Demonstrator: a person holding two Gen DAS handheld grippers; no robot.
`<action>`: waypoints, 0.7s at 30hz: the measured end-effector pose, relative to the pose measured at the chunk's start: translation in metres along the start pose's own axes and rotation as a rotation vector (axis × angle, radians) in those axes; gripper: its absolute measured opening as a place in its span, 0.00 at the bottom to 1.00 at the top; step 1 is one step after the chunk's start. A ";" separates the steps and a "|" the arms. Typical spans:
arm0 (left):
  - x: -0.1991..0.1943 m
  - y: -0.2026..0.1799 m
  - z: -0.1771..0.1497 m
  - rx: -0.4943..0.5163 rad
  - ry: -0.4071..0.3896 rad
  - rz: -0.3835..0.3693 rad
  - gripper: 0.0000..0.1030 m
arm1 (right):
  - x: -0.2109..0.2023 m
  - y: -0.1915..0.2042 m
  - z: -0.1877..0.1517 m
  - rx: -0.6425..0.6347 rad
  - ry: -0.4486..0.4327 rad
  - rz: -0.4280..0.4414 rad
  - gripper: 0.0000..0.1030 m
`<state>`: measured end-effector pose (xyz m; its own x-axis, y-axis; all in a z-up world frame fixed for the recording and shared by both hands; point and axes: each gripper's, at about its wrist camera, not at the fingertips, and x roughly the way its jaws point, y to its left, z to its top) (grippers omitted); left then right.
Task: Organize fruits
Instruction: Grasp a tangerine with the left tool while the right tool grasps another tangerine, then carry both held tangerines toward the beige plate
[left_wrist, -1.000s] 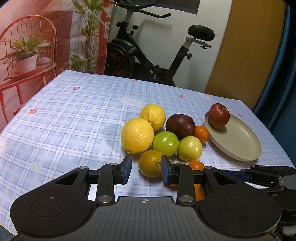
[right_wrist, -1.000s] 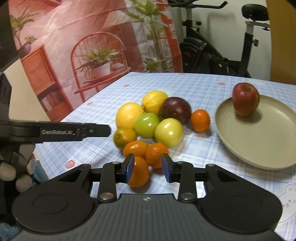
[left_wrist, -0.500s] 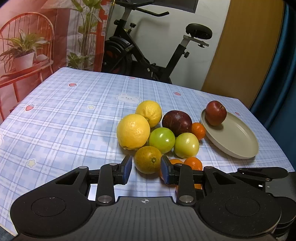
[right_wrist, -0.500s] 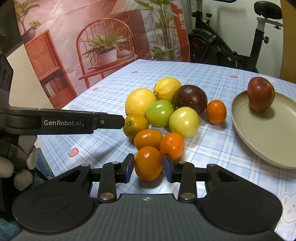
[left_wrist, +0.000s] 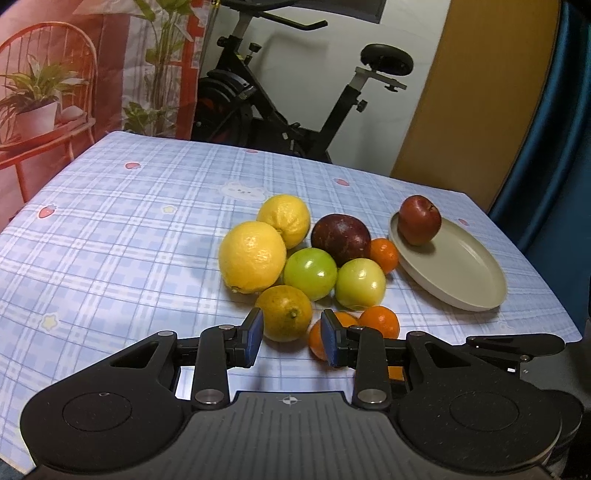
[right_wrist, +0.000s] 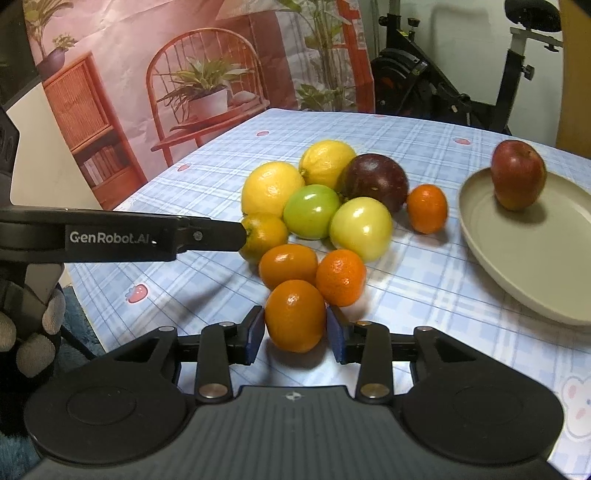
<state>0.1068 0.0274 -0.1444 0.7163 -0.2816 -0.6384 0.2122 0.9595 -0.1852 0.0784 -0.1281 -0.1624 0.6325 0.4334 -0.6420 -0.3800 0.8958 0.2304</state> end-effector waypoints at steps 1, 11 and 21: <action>0.000 -0.001 0.000 0.004 0.000 -0.009 0.35 | -0.003 -0.003 -0.001 0.011 -0.002 -0.005 0.38; 0.017 -0.032 -0.002 0.174 0.027 -0.067 0.35 | -0.025 -0.036 -0.009 0.132 -0.020 -0.082 0.37; 0.035 -0.041 -0.006 0.238 0.079 -0.057 0.36 | -0.031 -0.045 -0.010 0.169 -0.041 -0.104 0.37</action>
<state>0.1191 -0.0217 -0.1635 0.6461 -0.3256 -0.6903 0.4080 0.9117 -0.0481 0.0688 -0.1827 -0.1605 0.6905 0.3382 -0.6394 -0.1950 0.9383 0.2856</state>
